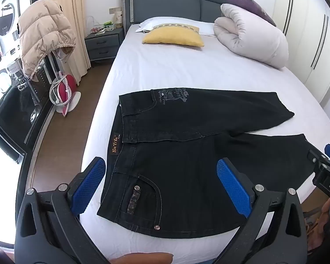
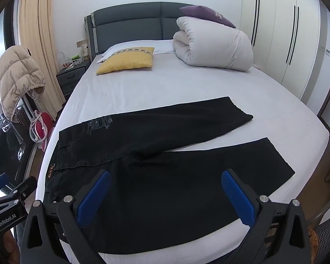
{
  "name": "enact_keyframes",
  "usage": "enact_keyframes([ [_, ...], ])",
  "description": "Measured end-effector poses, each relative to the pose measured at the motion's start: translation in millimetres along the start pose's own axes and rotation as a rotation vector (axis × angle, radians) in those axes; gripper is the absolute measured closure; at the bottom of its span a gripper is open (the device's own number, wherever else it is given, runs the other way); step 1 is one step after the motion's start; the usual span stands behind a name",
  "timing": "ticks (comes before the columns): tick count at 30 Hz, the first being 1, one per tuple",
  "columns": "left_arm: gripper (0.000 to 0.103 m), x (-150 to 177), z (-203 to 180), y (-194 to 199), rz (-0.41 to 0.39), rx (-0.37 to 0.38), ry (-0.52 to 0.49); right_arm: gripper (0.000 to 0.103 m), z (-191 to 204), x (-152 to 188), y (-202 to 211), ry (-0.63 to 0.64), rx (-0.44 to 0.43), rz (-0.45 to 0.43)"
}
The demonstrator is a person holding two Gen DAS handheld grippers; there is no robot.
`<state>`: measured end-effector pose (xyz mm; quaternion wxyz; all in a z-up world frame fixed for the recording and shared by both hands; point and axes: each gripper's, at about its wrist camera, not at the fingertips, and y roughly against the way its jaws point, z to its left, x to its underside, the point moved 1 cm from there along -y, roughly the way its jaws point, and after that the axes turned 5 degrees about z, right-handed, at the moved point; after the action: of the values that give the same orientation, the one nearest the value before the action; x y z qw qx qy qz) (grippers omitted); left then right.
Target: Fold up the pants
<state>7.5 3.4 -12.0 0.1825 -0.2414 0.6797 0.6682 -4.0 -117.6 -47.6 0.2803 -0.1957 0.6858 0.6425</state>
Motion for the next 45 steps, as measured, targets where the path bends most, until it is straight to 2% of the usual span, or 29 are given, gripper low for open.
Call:
enact_keyframes([
  [45,0.0,2.6,2.1,-3.5,0.0,-0.007,0.004,0.0,5.7,4.8,-5.2,0.02,0.008,0.028],
])
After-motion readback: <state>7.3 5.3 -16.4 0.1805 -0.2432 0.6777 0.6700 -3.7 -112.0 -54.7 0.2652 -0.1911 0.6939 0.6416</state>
